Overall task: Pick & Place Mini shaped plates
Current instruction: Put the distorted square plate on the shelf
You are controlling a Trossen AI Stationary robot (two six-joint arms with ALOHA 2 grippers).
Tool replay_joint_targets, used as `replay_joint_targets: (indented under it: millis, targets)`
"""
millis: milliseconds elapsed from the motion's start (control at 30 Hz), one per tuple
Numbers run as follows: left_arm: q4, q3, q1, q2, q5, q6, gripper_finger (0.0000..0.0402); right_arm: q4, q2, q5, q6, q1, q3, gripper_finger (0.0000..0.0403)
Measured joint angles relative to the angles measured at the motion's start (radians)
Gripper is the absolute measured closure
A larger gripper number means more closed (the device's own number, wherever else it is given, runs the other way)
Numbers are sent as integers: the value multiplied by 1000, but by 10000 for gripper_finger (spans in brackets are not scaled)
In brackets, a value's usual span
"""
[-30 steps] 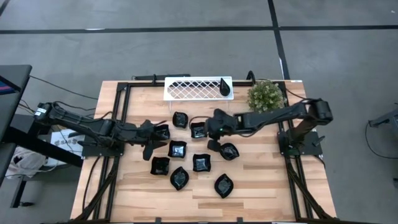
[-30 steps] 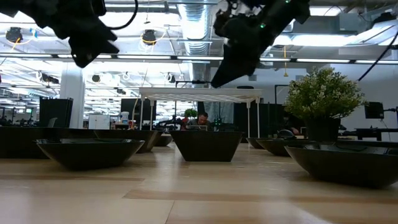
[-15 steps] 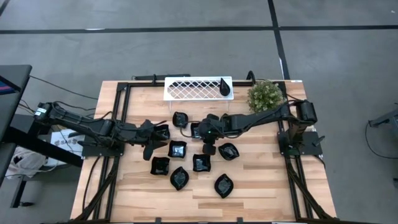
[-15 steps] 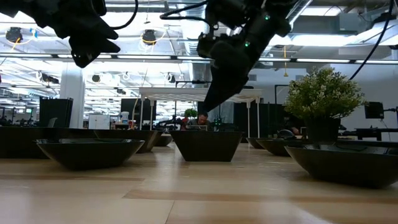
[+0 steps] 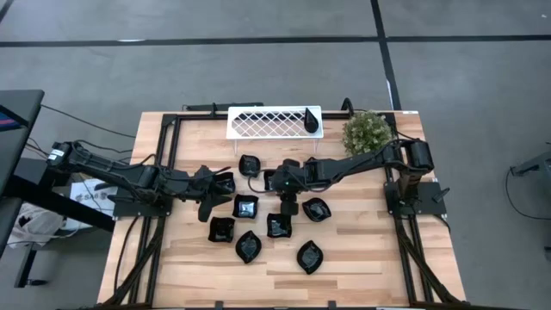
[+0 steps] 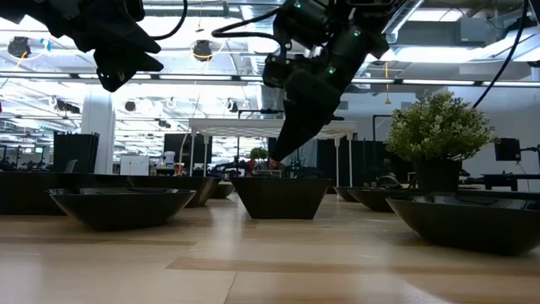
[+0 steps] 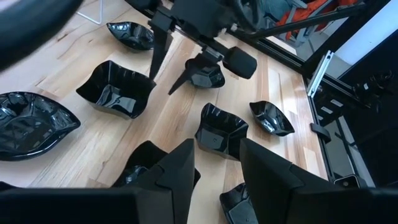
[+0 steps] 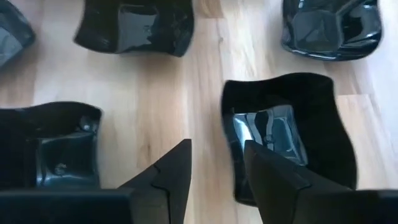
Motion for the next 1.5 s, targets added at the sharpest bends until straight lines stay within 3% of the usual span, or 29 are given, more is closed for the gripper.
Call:
replay_joint_targets:
  millis: [233, 367, 633, 833, 1000, 1300, 1500]
  targets:
    - [0, 0, 0, 0, 0, 0, 271, 4, 0, 0, 0, 1, 0, 266]
    - [-4, 0, 0, 0, 0, -1, 271, -18, -27, 1, 78, 1, 0, 269]
    - [-51, -1, 43, 0, 12, -3, 271, -151, -236, 80, 44, 33, 0, 286]
    - [-265, 0, 150, 22, 128, -28, 271, -312, -407, 107, 25, 25, 0, 285]
    - [-378, 0, 189, 46, 135, -29, 271, -400, -518, 107, 36, 5, -10, 285]
    - [-360, -1, 168, 124, 126, 185, 271, -406, -664, 107, 109, -8, -105, 285]
    - [-320, -1, 152, 172, 87, 328, 271, -405, -688, 107, 180, 0, -156, 285]
